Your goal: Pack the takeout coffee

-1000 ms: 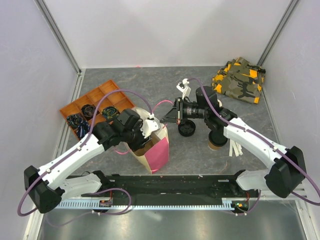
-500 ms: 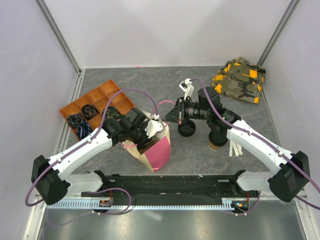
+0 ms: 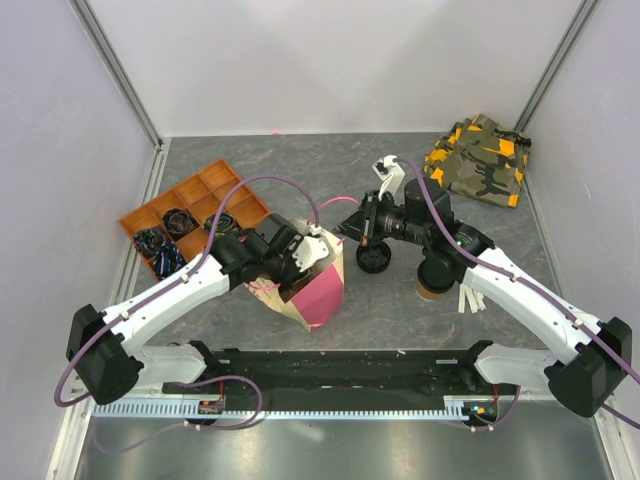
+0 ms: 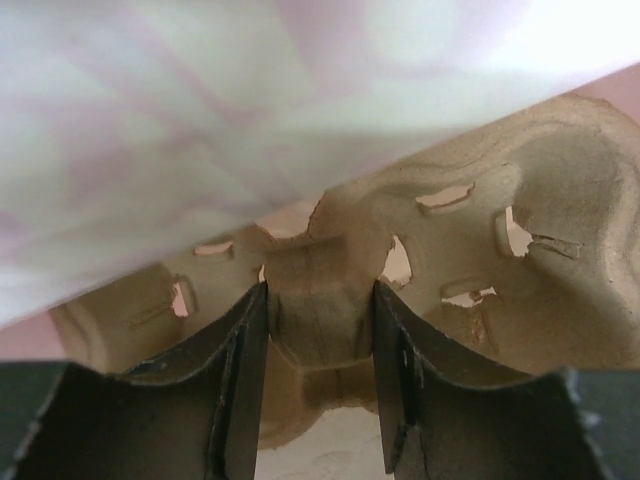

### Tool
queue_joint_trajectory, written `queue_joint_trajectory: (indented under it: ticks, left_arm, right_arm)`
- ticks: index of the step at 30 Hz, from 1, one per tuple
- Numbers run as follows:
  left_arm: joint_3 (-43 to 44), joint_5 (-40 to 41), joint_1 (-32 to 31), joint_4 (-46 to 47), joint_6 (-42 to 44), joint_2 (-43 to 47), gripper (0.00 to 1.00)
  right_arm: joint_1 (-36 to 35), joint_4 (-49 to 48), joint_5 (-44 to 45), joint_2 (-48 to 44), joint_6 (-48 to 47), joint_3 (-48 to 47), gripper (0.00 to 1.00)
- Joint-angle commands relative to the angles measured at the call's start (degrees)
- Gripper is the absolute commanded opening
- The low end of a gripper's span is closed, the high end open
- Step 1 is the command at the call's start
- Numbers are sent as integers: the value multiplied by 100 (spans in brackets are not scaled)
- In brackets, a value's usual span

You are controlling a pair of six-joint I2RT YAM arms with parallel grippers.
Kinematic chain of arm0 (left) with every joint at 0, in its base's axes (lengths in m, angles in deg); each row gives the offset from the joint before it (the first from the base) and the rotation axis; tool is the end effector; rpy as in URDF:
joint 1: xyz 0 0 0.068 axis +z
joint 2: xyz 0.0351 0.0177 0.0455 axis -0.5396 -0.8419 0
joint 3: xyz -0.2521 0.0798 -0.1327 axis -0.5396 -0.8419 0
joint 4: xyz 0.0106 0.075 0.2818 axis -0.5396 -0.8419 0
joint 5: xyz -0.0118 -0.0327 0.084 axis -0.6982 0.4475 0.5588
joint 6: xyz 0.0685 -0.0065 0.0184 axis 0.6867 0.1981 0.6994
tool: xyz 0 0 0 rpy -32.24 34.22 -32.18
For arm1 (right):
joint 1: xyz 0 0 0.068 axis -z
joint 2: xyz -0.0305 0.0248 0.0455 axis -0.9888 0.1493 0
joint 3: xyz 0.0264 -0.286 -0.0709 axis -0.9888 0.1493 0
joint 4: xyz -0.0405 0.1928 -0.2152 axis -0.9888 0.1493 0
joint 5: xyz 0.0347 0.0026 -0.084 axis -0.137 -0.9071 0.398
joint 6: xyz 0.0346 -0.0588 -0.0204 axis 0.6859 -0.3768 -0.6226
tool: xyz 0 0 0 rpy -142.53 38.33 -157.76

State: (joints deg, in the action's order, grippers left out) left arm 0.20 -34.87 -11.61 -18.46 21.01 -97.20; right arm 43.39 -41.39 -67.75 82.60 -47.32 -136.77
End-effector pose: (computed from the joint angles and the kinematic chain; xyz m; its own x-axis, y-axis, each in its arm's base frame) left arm 0.1926 -0.1912 0.2663 -0.3129 0.8158 -0.4863 0.8887 0.4322 0.1532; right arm 0.2386 0.2126 0.3651 -0.6862 0.1569 -0.7103 -0.5407 0.5431 0.6424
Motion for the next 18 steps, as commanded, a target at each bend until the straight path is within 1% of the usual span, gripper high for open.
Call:
queue_joint_trajectory:
  ticks: [1, 4, 9, 13, 18]
  left_arm:
    - [-65, 536, 33, -384, 6, -277, 4]
    - [-48, 422, 24, -340, -55, -514, 4]
    - [5, 483, 24, -235, -117, -901, 5]
    - [14, 571, 24, -112, -135, -1182, 8]
    - [-92, 659, 24, 29, -109, -1288, 16]
  right_arm:
    - [67, -299, 634, -321, 9, -133, 0]
    - [67, -299, 625, -330, 18, -79, 0]
    - [58, -352, 537, -303, -8, -88, 0]
    - [58, -334, 485, -277, -17, -79, 0]
    - [67, -325, 458, -224, -44, -79, 0]
